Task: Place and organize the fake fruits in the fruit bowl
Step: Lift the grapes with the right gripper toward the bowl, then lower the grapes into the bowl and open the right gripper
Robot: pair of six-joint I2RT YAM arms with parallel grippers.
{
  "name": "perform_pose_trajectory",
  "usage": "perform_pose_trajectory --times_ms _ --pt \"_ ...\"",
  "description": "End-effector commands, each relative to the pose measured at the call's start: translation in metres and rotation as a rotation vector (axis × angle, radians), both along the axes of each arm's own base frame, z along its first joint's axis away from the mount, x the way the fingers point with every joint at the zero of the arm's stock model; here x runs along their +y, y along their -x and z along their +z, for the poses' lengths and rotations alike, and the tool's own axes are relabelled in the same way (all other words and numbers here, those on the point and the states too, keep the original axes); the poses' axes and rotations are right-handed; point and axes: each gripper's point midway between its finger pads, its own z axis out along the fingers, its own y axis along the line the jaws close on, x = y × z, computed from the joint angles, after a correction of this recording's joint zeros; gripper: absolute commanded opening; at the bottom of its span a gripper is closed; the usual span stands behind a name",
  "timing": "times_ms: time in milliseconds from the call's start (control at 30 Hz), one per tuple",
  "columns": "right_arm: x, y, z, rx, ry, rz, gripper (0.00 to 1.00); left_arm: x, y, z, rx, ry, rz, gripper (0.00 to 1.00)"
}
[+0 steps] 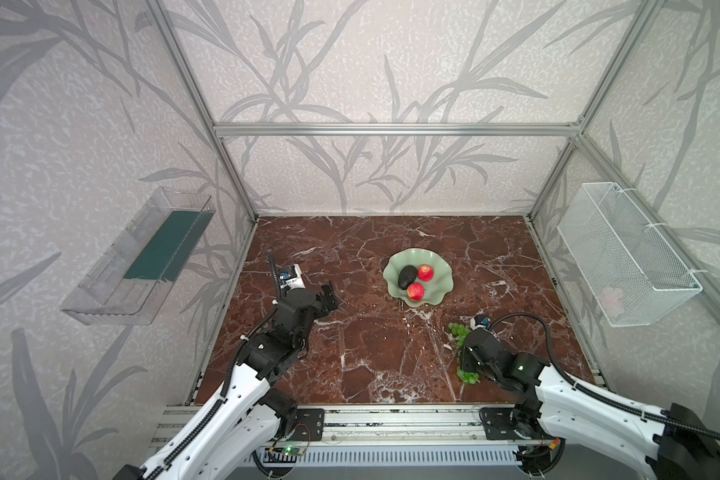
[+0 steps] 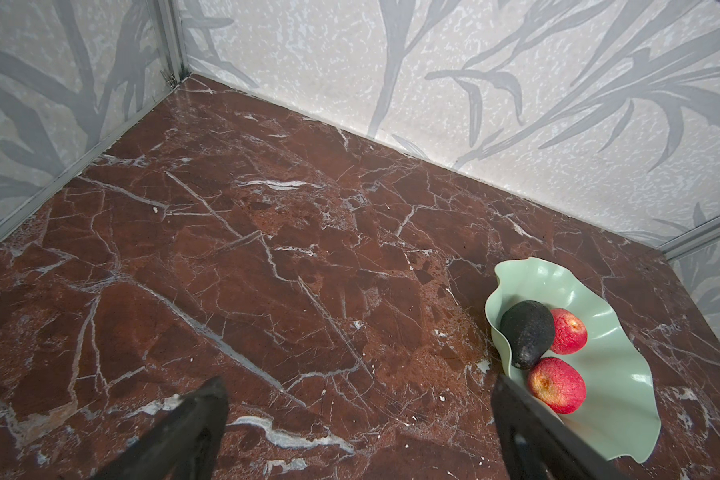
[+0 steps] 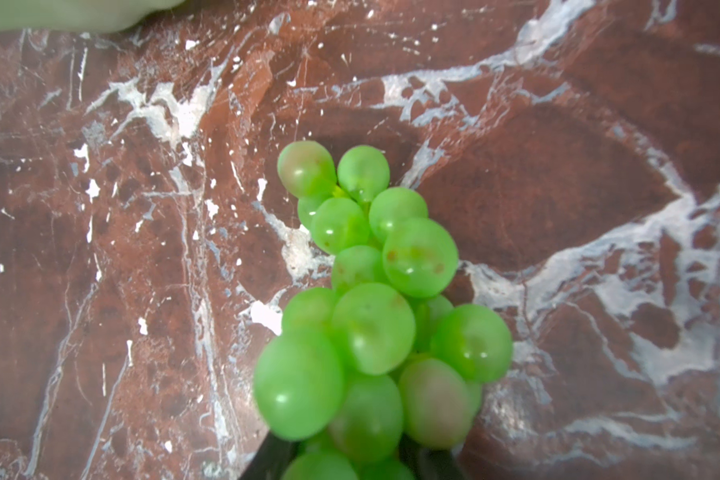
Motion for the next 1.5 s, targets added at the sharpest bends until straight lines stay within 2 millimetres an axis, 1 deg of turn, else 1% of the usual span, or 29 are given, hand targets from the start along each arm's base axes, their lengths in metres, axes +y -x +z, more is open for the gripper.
perform_pose_trajectory --times_ms 0,100,200,367,500,600,700,800,900,1033,1233,1267,1300,1400,1467 --pt "0.007 -0.016 0.019 -0.085 -0.009 -0.001 0.33 0.007 0.002 -0.002 -0.003 0.003 0.031 0.99" --pt "0.009 -0.023 0.032 -0.134 -0.013 0.003 0.31 0.008 0.003 -0.002 -0.005 0.002 0.033 0.99" --pt "0.01 -0.033 0.054 -0.207 -0.013 0.014 0.31 0.009 0.004 -0.001 -0.006 -0.002 0.035 0.99" --pt "0.014 -0.05 0.105 -0.353 0.016 0.051 0.31 0.009 0.004 0.001 -0.012 0.001 0.036 0.99" --pt "0.025 -0.069 0.142 -0.468 -0.002 0.08 0.33 0.007 0.002 -0.001 -0.009 0.002 0.031 0.99" --pt "0.037 -0.09 0.167 -0.552 -0.027 0.114 0.34 0.008 0.002 0.0 -0.01 0.0 0.03 0.99" --pt "0.051 -0.108 0.188 -0.655 -0.036 0.155 0.35 0.009 0.002 0.0 -0.011 -0.005 0.032 0.99" --pt "0.061 -0.125 0.2 -0.737 -0.042 0.181 0.37 0.01 0.003 0.001 -0.01 -0.01 0.033 0.99" --pt "0.074 -0.144 0.206 -0.79 -0.073 0.203 0.38 0.01 0.002 0.002 -0.014 -0.017 0.034 0.99" --pt "0.087 -0.165 0.206 -0.834 -0.078 0.224 0.38 0.01 0.002 0.005 -0.017 -0.021 0.032 0.99" --pt "0.103 -0.196 0.195 -0.871 -0.105 0.245 0.4 0.009 0.0 0.008 -0.02 -0.021 0.027 0.99" --pt "0.105 -0.201 0.19 -0.865 -0.096 0.252 0.4 0.01 0.0 0.009 -0.02 -0.021 0.028 0.99" --pt "0.107 -0.206 0.194 -0.888 -0.106 0.25 0.4 0.009 0.0 0.009 -0.019 -0.023 0.027 0.99" --pt "0.111 -0.22 0.185 -0.887 -0.109 0.257 0.4 0.01 0.0 0.008 -0.014 -0.027 0.027 0.99" --pt "0.111 -0.229 0.175 -0.87 -0.103 0.255 0.41 0.01 0.0 0.007 -0.011 -0.03 0.03 0.99"
